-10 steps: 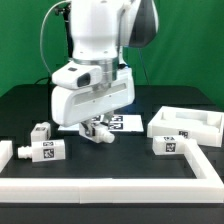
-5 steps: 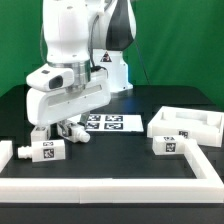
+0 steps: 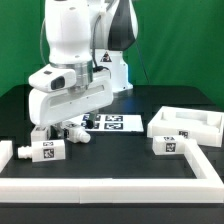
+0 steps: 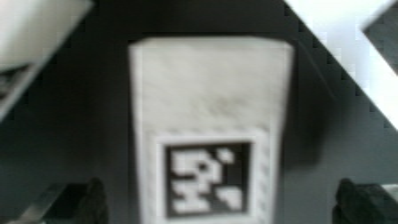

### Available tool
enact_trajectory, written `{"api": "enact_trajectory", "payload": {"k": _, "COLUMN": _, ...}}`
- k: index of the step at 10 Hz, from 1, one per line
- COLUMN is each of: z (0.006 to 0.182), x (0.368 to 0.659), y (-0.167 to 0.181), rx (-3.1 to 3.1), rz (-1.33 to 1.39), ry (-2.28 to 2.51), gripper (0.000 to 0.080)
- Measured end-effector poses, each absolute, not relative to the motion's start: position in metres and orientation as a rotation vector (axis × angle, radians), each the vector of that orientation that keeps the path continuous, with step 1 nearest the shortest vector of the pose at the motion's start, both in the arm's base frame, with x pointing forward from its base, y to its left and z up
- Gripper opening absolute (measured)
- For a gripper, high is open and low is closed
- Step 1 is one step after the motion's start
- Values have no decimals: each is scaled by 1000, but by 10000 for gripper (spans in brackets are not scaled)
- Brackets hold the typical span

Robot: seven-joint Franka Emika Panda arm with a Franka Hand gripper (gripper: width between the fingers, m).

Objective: Assemble one leg

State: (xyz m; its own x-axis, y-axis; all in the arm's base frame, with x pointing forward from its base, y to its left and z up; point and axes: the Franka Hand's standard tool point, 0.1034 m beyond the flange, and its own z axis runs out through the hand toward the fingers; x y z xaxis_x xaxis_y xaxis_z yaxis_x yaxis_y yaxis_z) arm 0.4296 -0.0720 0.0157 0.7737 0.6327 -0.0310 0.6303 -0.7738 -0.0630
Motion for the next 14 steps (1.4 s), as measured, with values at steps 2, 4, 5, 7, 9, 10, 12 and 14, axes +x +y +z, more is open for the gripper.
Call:
{"api": "enact_trajectory", "payload": {"k": 2, "z": 66, "x": 469, "y": -19, "rx": -2905, "rz": -45, "ry": -1166, "gripper": 648}}
{"api": "enact_trajectory", "payload": {"k": 4, "z": 58, "x": 462, "y": -22, "rx": -2909, "rz": -66, "ry": -1177, "gripper": 649}}
{"api": "enact_trajectory", "payload": {"k": 5, "z": 59, "x": 463, "y": -21, "rx": -2907, "rz": -65, "ry": -1181, "gripper": 649}}
{"api": "enact_trajectory", "payload": {"k": 7, "z": 59, "x": 464, "y": -18, "rx": -2904, "rz": -78, "ry": -1199, "gripper": 649}}
{"api": "enact_trajectory", "payload": {"k": 9, "z": 60, "x": 480, "y": 27, "rx": -2834, "rz": -205, "ry": -1416, "gripper": 649}}
{"api": "enact_trajectory", "payload": {"k": 10, "z": 63, "x": 493, "y": 59, "rx": -2769, "rz": -228, "ry": -1545, "gripper": 649}}
{"api": "enact_trajectory", "payload": {"k": 12, "z": 60, "x": 502, "y": 79, "rx": -2691, "rz": -211, "ry": -1695, "gripper": 649}}
{"api": "enact_trajectory", "payload": {"k": 14, "z": 59, "x": 501, "y": 78, "rx": -2692, "rz": -208, "ry": -1692, "gripper": 649}}
